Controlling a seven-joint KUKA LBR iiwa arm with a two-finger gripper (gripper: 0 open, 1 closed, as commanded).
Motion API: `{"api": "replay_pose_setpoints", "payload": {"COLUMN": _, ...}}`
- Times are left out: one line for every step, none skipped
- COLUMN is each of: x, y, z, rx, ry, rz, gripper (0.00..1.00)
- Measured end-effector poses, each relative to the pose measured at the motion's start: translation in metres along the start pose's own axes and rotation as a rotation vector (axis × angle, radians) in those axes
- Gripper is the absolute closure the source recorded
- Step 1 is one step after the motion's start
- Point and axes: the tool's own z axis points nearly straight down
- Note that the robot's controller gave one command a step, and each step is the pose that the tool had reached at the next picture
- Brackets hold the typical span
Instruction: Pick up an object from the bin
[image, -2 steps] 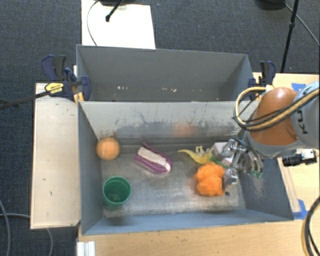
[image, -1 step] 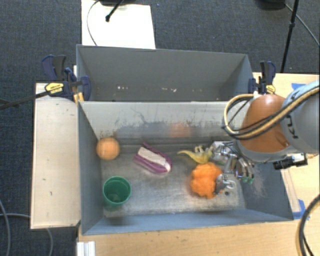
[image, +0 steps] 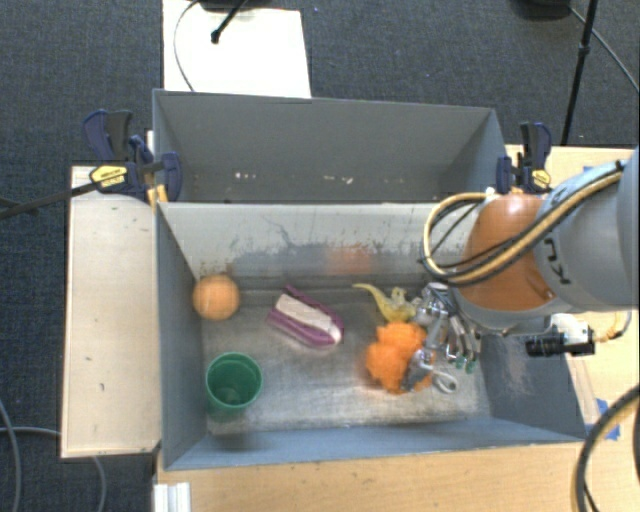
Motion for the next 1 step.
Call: {"api": "replay_pose_setpoints", "payload": {"x": 0.0349, "y": 0.0046, "z": 0.0047, "rx": -0.001, "ry": -0.016, "rz": -0.211, "gripper": 1.0}}
